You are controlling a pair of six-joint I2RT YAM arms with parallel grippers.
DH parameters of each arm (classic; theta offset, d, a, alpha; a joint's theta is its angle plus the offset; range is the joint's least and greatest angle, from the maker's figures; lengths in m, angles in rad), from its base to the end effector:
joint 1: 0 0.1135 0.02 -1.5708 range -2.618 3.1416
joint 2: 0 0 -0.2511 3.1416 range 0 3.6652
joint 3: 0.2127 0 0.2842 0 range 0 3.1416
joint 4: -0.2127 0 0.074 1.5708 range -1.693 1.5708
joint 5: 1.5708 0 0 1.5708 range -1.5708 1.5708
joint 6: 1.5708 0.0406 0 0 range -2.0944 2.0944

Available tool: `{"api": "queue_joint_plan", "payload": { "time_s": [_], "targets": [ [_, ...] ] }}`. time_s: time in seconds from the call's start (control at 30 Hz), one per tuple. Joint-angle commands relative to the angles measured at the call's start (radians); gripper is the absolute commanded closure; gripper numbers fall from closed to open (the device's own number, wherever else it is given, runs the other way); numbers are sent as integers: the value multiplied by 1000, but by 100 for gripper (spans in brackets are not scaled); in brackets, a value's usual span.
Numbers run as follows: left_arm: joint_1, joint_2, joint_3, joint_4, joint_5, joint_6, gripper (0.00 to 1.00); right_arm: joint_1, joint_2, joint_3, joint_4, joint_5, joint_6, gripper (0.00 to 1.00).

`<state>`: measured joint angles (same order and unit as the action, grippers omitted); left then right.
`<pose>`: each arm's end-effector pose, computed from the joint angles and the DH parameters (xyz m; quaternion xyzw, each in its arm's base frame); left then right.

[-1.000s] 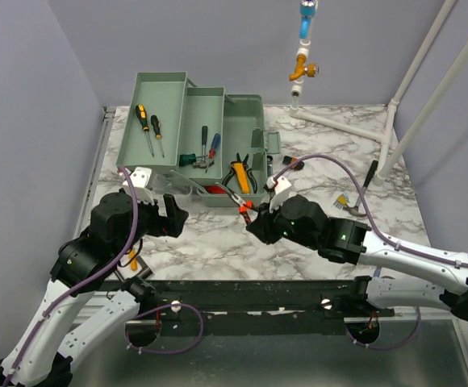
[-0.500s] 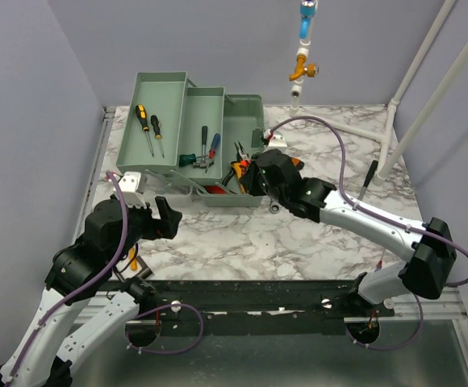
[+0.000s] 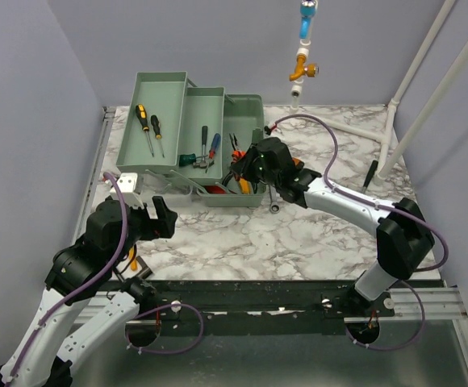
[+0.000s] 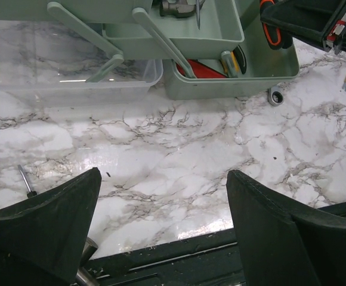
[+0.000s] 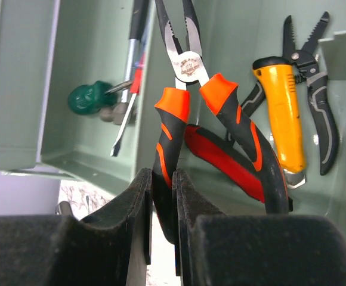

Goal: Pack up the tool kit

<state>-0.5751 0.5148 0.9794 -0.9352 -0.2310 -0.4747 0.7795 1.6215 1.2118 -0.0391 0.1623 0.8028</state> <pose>0.1092 -0.0597 0.3638 -0.0177 0.8487 -0.1752 0.4986 0.2992 0.2865 0.2592 0.0530 0.8434 0.3289 0.4216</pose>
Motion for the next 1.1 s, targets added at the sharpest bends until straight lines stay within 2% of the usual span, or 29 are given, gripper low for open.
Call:
{"api": "queue_joint_plan", "payload": {
  "time_s": [0.0, 0.13, 0.23, 0.47, 0.57, 0.6, 0.7, 0.83, 1.0, 1.07],
  "targets": [
    [8, -7, 2, -20, -37, 6, 12, -65, 32, -73, 219, -101, 73, 99],
    [8, -6, -3, -24, -42, 12, 12, -135, 117, -68, 276, -237, 97, 99],
    [8, -7, -5, -20, -47, 13, 12, -152, 201, 12, 281, -294, 24, 99],
    [9, 5, -6, -12, -36, 12, 12, -158, 383, 233, 172, -169, -20, 99],
    [9, 16, -6, -7, -31, 11, 12, -159, 433, 249, 219, -94, 6, 91],
    [9, 21, -4, -5, -30, 11, 12, -158, 449, 261, 225, -77, 10, 83],
    [9, 38, 11, -12, -34, 13, 12, -160, 490, 322, 207, -57, 8, 54],
    [9, 47, 36, -36, -70, 16, 12, -160, 430, 291, 218, -61, -32, 47],
    [10, 31, 54, -43, -91, 26, 12, -161, 269, 191, 196, -52, -138, 46],
    [9, 31, 65, -51, -108, 27, 12, -160, 186, 137, 173, -2, -171, 44]
  ]
}}
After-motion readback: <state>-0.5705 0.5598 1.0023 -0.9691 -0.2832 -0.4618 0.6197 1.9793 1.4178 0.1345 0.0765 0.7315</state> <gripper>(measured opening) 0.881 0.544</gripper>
